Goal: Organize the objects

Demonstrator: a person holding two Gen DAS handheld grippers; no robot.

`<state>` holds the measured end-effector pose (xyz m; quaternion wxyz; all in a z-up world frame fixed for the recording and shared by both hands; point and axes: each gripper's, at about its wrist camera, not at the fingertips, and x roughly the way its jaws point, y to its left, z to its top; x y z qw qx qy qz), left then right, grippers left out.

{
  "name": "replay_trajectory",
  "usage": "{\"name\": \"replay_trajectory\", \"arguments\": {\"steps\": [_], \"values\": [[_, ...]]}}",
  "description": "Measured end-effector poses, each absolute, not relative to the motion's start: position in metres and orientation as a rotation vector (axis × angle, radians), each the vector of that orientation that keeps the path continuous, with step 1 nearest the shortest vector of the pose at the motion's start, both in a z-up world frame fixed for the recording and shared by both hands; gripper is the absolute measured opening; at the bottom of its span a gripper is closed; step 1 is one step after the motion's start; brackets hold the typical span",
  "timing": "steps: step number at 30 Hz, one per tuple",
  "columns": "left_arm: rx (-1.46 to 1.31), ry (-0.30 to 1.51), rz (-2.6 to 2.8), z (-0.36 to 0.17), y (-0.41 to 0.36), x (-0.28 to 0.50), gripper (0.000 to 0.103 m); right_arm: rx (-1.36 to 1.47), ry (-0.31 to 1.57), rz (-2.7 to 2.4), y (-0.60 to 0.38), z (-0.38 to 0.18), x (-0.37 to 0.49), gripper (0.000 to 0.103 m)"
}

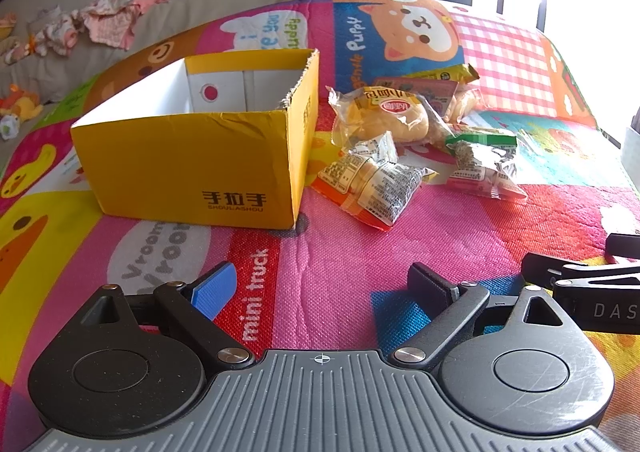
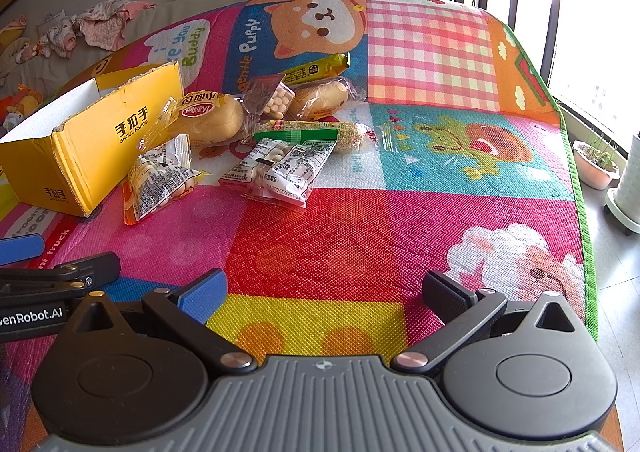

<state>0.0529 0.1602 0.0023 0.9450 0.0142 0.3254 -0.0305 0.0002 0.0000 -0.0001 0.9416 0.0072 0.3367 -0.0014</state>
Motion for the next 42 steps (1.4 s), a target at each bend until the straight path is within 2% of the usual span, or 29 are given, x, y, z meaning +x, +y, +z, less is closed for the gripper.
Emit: {"name": "replay_trajectory", "arguments": {"steps": [15,25,28,33,42], "values": [[0.032,0.666,-0.063,0.003,0.161,0.053,0.097,0.016,0.694,0.019,-0.003,0.001,0.004,0.103],[0.103,0.668,-0.088,0.006,0.157,0.056,0.098,0.006,0.855,0.033,-0.002,0.012,0.022,0.103],[0.101,0.72,-0.048,0.013,0.153,0.057,0.097,0.013,0.891,0.023,-0.002,0.014,0.021,0.103],[0.046,0.838,-0.022,0.042,0.164,0.043,0.096,0.011,0.971,0.024,-0.002,0.018,0.031,0.103],[0.055,1.04,-0.065,0.149,0.21,0.003,0.096,-0.013,1.235,0.155,-0.003,0.03,0.053,0.103]]}}
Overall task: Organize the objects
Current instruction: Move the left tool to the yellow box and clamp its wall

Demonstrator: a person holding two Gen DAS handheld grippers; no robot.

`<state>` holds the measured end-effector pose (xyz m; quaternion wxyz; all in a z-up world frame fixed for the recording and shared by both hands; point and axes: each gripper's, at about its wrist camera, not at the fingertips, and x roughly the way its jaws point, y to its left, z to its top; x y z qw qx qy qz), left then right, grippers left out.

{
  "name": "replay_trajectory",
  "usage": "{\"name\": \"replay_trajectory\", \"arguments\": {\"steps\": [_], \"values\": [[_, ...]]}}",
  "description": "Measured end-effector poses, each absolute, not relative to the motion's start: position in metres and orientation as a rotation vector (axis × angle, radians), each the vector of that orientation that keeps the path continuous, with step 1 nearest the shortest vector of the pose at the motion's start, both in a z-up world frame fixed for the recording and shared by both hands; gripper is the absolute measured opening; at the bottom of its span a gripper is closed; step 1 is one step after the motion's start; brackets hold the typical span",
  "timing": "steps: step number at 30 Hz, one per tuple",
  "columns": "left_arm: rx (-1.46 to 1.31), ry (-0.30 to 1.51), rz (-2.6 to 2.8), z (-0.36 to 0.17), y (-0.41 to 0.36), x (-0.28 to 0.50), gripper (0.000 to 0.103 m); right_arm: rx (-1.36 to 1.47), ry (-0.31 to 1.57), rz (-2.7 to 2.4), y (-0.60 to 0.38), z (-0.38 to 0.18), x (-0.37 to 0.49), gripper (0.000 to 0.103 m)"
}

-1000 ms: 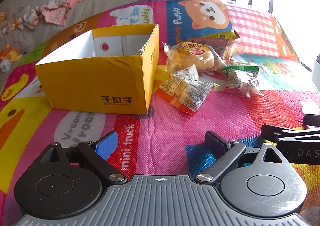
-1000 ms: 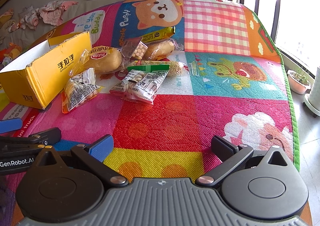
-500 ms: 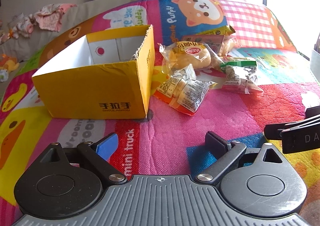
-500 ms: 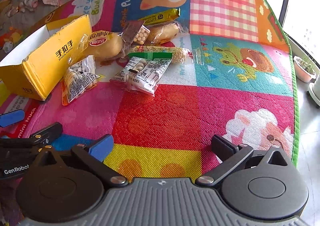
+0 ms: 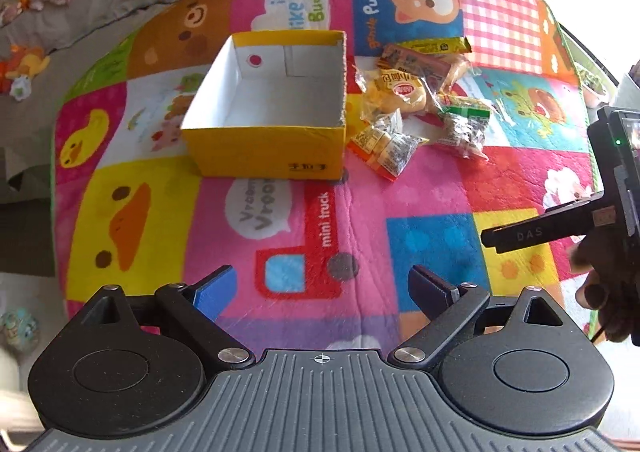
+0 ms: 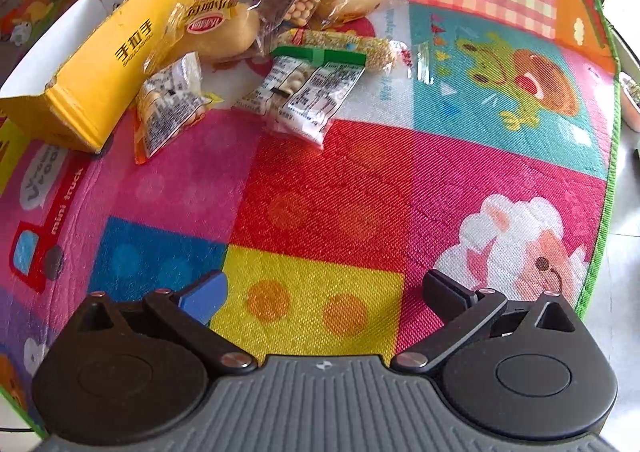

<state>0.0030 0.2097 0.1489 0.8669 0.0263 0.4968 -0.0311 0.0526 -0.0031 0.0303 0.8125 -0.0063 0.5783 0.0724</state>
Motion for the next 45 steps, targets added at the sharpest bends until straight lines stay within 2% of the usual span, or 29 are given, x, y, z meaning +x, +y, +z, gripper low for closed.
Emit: {"name": "replay_trajectory", "arguments": {"steps": [4,13,17,21,26,33,35,36,37,40,45], "values": [[0.034,1.08,0.004,0.176,0.233,-0.002,0.096,0.055,1.293,0.16,-0.006,0.058,0.04,0.103],[0.029,1.09,-0.063,0.192,0.268,0.049,0.096,-0.102,1.081,0.138,0.037,0.19,0.002,0.103],[-0.007,1.093,-0.1,0.193,0.293,0.088,0.096,-0.021,1.073,0.103,0.058,0.231,0.004,0.103],[0.027,1.087,-0.133,0.181,0.31,0.137,0.096,0.069,1.061,0.054,0.077,0.256,0.003,0.103],[0.073,1.16,-0.123,0.135,0.314,0.203,0.096,0.141,1.065,-0.022,0.094,0.278,-0.01,0.103],[0.085,1.226,-0.111,0.092,0.304,0.237,0.078,0.122,1.101,-0.202,0.09,0.286,-0.046,0.103],[0.087,1.233,-0.115,0.087,0.297,0.238,0.063,0.147,1.119,-0.233,0.083,0.283,-0.054,0.103],[0.087,1.234,-0.121,0.085,0.293,0.237,0.043,0.159,1.127,-0.24,0.08,0.281,-0.057,0.103],[0.094,1.233,-0.121,0.084,0.288,0.234,0.034,0.168,1.133,-0.243,0.077,0.279,-0.058,0.103],[0.102,1.244,-0.163,0.081,0.274,0.223,0.022,0.173,1.138,-0.224,0.073,0.271,-0.054,0.103],[0.171,1.269,-0.146,0.082,0.254,0.201,0.013,0.172,1.123,-0.136,0.055,0.255,-0.024,0.103]]}}
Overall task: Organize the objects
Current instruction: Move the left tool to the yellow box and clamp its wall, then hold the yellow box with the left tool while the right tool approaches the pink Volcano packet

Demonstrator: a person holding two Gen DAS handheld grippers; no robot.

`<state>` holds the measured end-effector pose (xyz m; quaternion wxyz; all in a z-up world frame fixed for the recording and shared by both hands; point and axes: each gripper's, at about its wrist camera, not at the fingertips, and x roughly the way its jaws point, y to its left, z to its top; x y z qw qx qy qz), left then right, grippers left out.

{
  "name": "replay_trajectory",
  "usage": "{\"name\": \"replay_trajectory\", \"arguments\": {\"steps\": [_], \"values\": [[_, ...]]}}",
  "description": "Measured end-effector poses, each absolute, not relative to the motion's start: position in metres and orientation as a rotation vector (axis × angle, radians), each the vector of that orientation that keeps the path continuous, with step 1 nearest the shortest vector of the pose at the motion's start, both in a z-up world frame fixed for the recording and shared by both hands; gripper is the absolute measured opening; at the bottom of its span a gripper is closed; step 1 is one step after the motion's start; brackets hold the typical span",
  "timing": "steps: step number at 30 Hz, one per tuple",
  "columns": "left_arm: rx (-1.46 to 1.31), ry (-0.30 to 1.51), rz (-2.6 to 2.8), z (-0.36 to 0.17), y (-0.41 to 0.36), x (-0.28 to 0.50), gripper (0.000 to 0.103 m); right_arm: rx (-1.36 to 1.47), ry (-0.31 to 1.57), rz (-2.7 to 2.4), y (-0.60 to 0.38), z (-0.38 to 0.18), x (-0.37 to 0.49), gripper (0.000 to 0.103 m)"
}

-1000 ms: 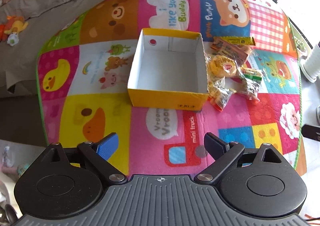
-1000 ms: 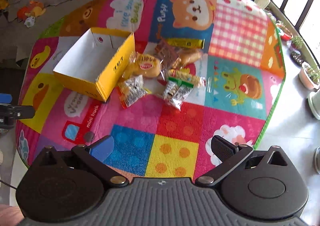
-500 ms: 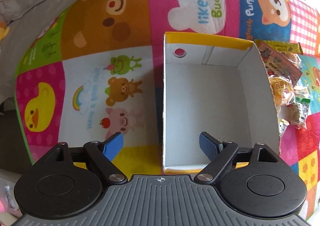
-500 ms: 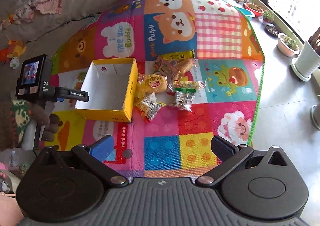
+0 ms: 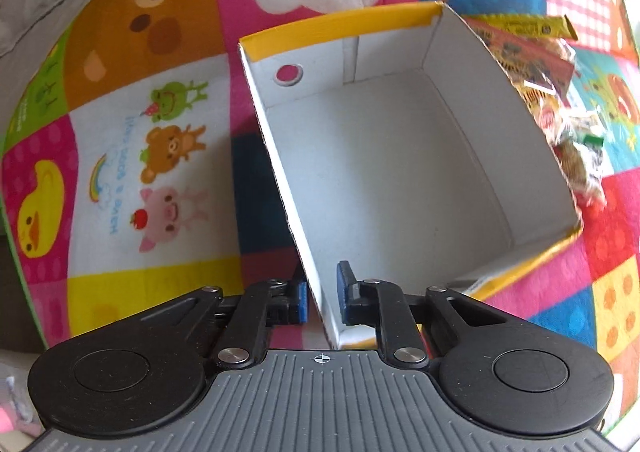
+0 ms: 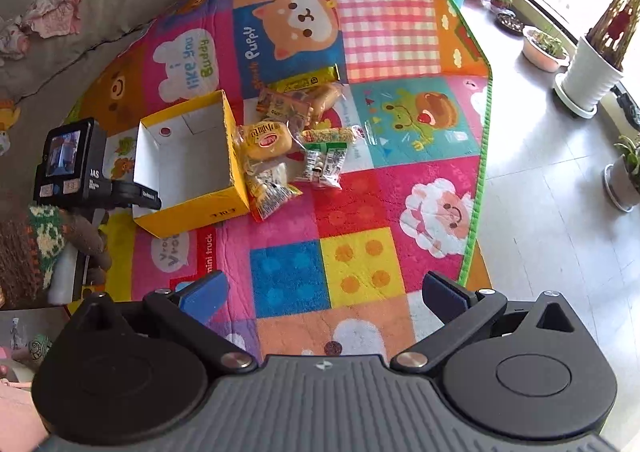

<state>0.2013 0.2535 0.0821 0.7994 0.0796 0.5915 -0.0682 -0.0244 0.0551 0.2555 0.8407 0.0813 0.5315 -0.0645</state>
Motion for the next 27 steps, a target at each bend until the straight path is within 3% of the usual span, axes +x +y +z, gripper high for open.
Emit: {"name": "replay_trajectory", "arguments": {"steps": [5,12,16,23,27], "values": [[0.112,1.323,-0.051,0.083,0.257,0.199,0.01,0.152,1.149,-0.026,0.029,0.228,0.029,0.103],[0.125,1.357,0.031,0.081,0.258,0.205,0.01,0.138,1.291,0.1,0.013,0.125,0.094,0.103],[0.088,1.37,0.089,0.081,0.257,0.207,0.01,0.153,1.265,0.152,0.014,0.092,0.118,0.103],[0.023,1.381,0.145,0.085,0.259,0.207,0.01,0.023,0.991,0.155,0.0,0.136,0.179,0.103],[-0.003,1.391,0.165,0.084,0.257,0.205,0.01,-0.016,0.941,0.17,-0.015,0.151,0.24,0.103]]}}
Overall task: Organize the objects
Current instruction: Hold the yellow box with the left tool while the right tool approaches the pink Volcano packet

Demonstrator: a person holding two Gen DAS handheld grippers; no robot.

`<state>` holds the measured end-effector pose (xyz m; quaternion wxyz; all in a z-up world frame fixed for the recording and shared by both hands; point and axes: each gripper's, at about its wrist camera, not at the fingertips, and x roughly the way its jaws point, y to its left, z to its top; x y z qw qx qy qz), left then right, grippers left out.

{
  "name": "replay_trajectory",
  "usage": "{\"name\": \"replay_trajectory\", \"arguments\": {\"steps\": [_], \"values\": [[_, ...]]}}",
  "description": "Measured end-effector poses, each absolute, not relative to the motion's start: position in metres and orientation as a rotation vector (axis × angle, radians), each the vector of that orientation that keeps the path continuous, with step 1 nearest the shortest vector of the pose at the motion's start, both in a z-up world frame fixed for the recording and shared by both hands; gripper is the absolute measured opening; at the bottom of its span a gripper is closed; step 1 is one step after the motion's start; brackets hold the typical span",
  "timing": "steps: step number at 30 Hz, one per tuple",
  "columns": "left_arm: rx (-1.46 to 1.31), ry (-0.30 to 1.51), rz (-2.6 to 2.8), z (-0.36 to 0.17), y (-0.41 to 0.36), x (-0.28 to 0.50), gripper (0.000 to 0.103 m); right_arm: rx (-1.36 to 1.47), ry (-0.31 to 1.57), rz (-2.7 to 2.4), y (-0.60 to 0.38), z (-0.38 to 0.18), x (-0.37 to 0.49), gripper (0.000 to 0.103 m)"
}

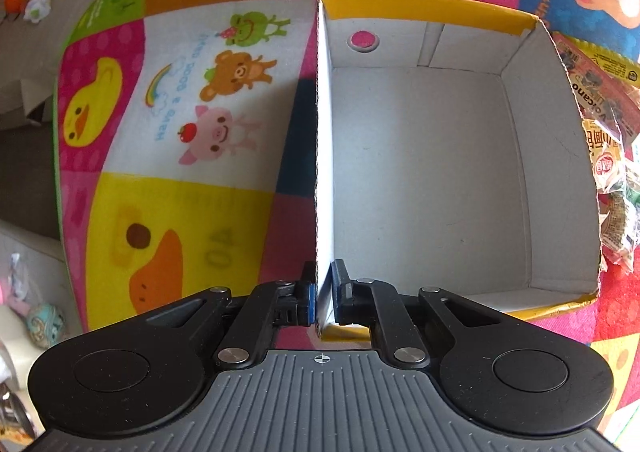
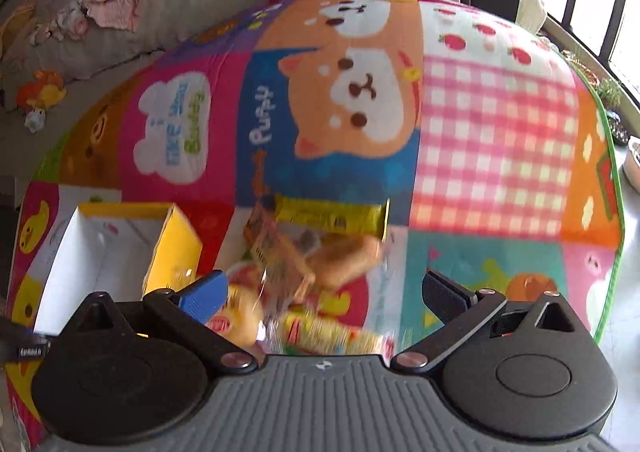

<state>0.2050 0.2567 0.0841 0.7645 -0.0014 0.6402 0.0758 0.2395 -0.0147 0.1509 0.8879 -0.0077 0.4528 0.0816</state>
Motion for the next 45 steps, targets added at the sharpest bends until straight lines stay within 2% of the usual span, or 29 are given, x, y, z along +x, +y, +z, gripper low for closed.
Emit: {"name": "replay_trajectory", "arguments": {"steps": [4,5,6,8,14,25,28,30,31,36,41,45], "values": [[-0.017,1.388,0.173,0.084,0.257,0.204,0.01,-0.225,0.946,0.306,0.002,0.141,0.29,0.1],[-0.028,1.386,0.176,0.084,0.258,0.203,0.01,-0.263,0.977,0.333,0.007,0.134,0.301,0.091],[-0.037,1.384,0.182,0.085,0.26,0.203,0.01,-0.277,1.015,0.353,0.01,0.129,0.309,0.077],[-0.056,1.38,0.191,0.087,0.262,0.201,0.01,-0.233,1.053,0.385,0.011,0.124,0.317,0.066],[-0.061,1.377,0.18,0.085,0.262,0.197,0.01,-0.058,1.095,0.379,-0.002,0.124,0.295,0.066],[0.044,1.372,0.048,0.078,0.259,0.209,0.009,-0.064,1.157,0.261,-0.021,0.129,0.183,0.066],[0.065,1.378,0.022,0.077,0.259,0.212,0.009,-0.117,1.129,0.257,-0.008,0.133,0.196,0.063],[0.063,1.385,0.014,0.077,0.26,0.212,0.009,-0.166,1.102,0.262,0.008,0.133,0.216,0.053],[0.065,1.386,0.011,0.078,0.26,0.212,0.009,-0.177,1.091,0.269,0.016,0.132,0.227,0.052],[0.072,1.399,-0.012,0.079,0.261,0.21,0.009,-0.318,1.083,0.352,0.07,0.105,0.281,0.052],[0.032,1.406,-0.013,0.081,0.267,0.209,0.009,-0.44,1.202,0.36,0.095,0.063,0.308,0.052],[0.006,1.414,-0.006,0.08,0.271,0.209,0.009,-0.336,1.26,0.289,0.071,0.065,0.297,0.036]]}}
